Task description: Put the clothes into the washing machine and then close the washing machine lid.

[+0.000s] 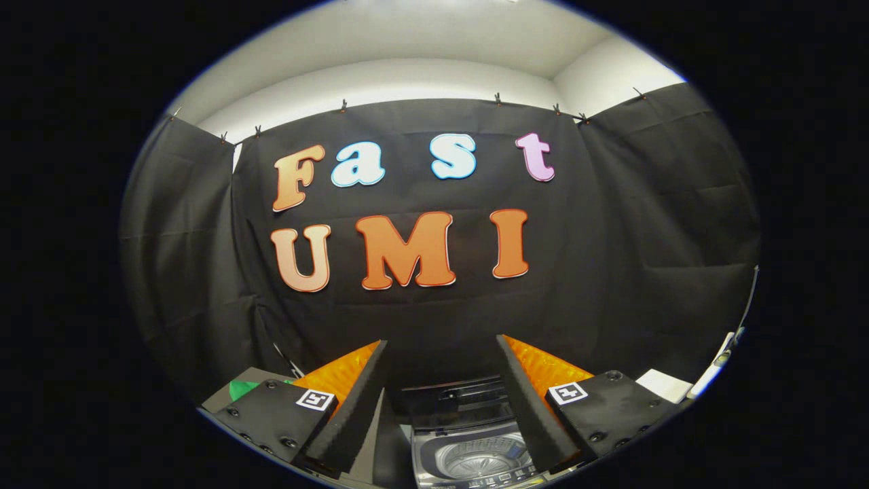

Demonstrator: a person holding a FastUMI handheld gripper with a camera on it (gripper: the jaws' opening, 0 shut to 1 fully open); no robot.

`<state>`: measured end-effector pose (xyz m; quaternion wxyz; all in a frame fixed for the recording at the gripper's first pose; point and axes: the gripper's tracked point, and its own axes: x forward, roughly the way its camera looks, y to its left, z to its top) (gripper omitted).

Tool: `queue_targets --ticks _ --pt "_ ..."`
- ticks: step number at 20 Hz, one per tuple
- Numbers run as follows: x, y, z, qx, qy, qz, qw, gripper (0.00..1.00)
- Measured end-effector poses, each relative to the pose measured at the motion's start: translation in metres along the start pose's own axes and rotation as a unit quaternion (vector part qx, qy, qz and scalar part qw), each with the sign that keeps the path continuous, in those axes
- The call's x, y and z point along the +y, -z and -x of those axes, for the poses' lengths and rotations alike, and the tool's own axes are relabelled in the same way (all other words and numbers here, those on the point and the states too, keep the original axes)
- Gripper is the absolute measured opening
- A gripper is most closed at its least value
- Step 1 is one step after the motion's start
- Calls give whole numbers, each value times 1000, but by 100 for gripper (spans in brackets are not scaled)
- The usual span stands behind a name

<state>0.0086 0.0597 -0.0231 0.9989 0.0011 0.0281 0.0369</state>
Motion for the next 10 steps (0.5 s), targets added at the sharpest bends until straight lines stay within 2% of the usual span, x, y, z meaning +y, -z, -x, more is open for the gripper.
queue_targets --ticks 10 --pt "125 64 -30 73 -90 6 993 99"
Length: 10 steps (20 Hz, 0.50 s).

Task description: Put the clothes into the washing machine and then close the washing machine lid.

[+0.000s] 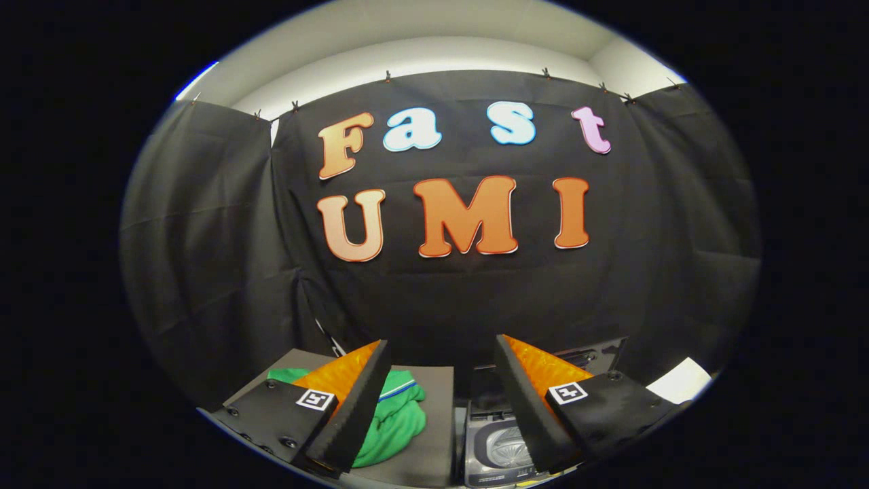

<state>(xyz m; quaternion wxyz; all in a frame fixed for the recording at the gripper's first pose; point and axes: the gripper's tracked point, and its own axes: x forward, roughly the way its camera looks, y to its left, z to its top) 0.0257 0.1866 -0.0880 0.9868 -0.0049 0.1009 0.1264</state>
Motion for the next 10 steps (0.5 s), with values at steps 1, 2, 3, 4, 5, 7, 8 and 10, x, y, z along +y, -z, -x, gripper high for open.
queue_targets --ticks 1,2,3,4,5,7,8,10 --pt "12 9 -7 13 -8 -4 1000 99" --pt "23 18 -12 26 -14 -7 1000 99" --pt "32 25 -19 39 -15 -11 999 99" --pt "37 35 -25 58 -13 -18 998 99" --pt "46 49 -30 80 -18 -25 996 99" --pt "68 74 -39 122 -30 -36 991 99" --pt "76 82 -45 135 -33 -32 990 99" --pt "85 95 -52 153 -33 -19 987 99"
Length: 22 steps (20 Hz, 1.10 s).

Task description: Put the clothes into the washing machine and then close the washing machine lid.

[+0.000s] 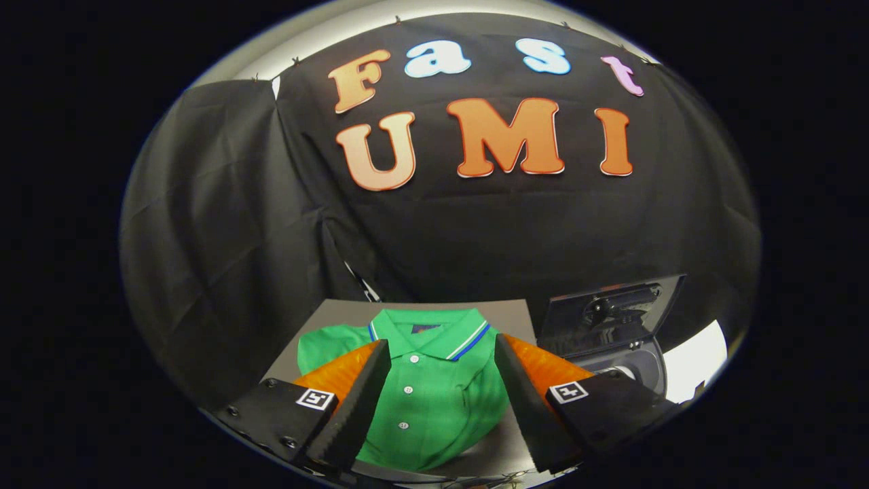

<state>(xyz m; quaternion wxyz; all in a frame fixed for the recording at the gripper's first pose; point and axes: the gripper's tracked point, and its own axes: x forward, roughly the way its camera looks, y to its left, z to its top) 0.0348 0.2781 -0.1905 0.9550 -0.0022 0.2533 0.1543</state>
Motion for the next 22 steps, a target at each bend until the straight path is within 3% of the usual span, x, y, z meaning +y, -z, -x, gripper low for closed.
queue_targets --ticks 9,14,20,22 --pt "13 58 -41 82 14 42 996 99" --pt "10 74 -52 100 20 34 994 100" --pt "10 77 -56 91 0 41 995 100" --pt "15 80 -56 86 -20 38 995 94"
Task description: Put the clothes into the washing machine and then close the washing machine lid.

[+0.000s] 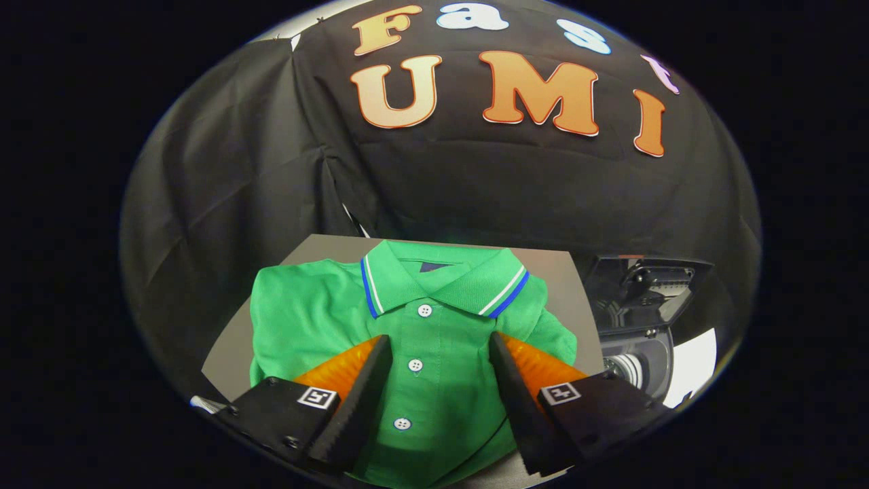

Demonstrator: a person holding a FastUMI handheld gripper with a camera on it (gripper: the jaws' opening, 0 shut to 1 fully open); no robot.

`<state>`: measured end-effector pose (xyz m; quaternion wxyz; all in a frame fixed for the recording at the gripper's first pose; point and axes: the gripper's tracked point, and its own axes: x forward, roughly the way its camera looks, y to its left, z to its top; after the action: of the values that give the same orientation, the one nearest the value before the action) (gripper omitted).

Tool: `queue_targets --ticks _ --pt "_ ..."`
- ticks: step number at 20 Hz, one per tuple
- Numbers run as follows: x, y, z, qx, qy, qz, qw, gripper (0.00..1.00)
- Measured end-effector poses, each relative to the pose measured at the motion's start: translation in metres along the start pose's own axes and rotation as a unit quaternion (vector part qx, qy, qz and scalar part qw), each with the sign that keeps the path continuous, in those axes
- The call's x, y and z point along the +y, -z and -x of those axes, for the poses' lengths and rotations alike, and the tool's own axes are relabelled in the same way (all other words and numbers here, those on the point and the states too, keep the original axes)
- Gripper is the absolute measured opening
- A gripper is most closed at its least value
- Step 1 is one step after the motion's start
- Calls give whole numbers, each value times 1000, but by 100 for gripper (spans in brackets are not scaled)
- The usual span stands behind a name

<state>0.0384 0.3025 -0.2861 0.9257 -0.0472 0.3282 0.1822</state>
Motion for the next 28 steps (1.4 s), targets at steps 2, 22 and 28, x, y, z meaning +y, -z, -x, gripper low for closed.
queue_targets --ticks 2,22,28 --pt "9 0 -2 -6 -22 8 1000 71" --pt "-92 -16 65 -56 -6 -84 995 9" --pt "-209 -23 115 -95 71 -130 984 9"
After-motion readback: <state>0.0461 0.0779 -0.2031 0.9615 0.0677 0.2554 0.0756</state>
